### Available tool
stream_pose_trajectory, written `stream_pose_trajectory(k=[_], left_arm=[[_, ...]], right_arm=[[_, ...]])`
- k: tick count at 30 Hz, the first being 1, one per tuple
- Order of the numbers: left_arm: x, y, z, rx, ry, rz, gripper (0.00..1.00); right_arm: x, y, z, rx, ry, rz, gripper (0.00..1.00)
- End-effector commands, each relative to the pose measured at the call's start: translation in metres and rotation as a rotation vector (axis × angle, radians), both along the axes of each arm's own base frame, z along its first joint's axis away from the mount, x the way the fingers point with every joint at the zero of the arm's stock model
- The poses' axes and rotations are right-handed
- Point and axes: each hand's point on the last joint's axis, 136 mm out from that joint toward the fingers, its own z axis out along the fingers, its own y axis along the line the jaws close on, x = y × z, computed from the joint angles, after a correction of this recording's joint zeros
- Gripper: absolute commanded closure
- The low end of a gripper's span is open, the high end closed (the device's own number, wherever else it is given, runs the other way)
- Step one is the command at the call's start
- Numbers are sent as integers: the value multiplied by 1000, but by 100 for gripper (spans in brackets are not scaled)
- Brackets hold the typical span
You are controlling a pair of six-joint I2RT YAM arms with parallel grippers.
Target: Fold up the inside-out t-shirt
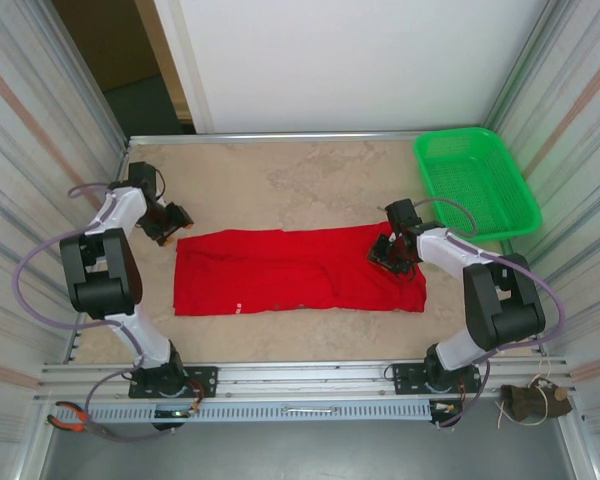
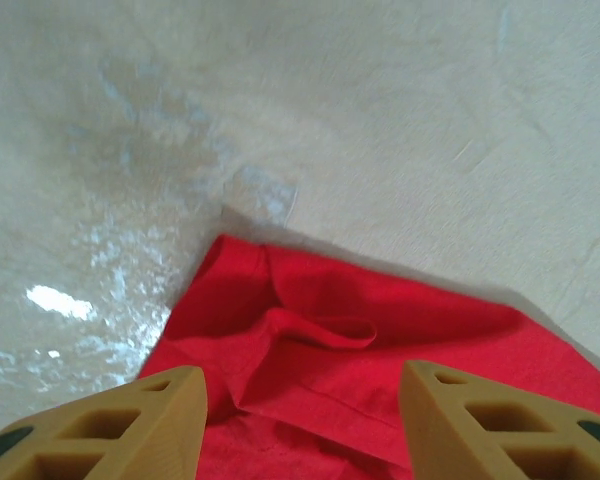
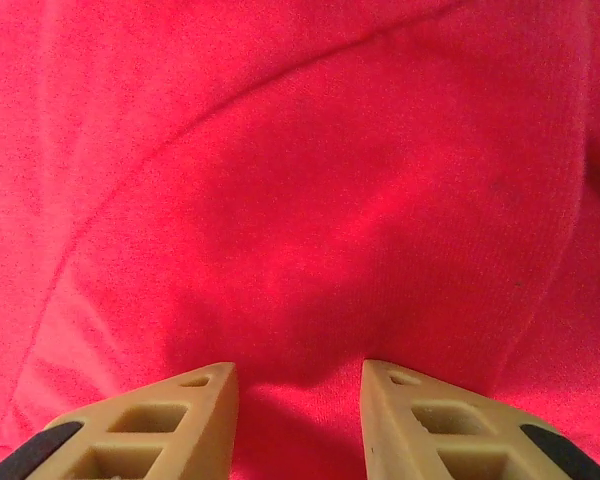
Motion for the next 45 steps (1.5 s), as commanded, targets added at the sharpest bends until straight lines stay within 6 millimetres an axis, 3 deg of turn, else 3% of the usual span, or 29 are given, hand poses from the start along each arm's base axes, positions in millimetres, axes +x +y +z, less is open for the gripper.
stream_pose_trajectory(k=[1,7,16,32,38,40,44,45], left_arm=[[1,-2,-1,74,36,-101,46],[3,-14,-17,164,111,-186,46],[2,-4,-19,392,171,-258,46],[-4,-8,-42,364,205,-290,49],[-2,-14,-48,337,201,-299,65],[-2,-15,-49,326,201,-298,67],[-2,-18,-48,309,187,-295,100],[-2,-19,-46,306,180,-291,100]], right_arm=[[-3,-4,-11,-11,11,-13,65],[-5,-7,-15,-21,21,-25,65],[-3,-9,-15,-32,20,-34,66],[-5,-14,-12,-43,12,-50,66],[-6,-15,-12,-45,10,-53,66],[-6,-14,-11,-44,9,-53,67],[-6,-15,-11,-45,7,-55,67],[-6,-15,-11,-44,9,-56,67]])
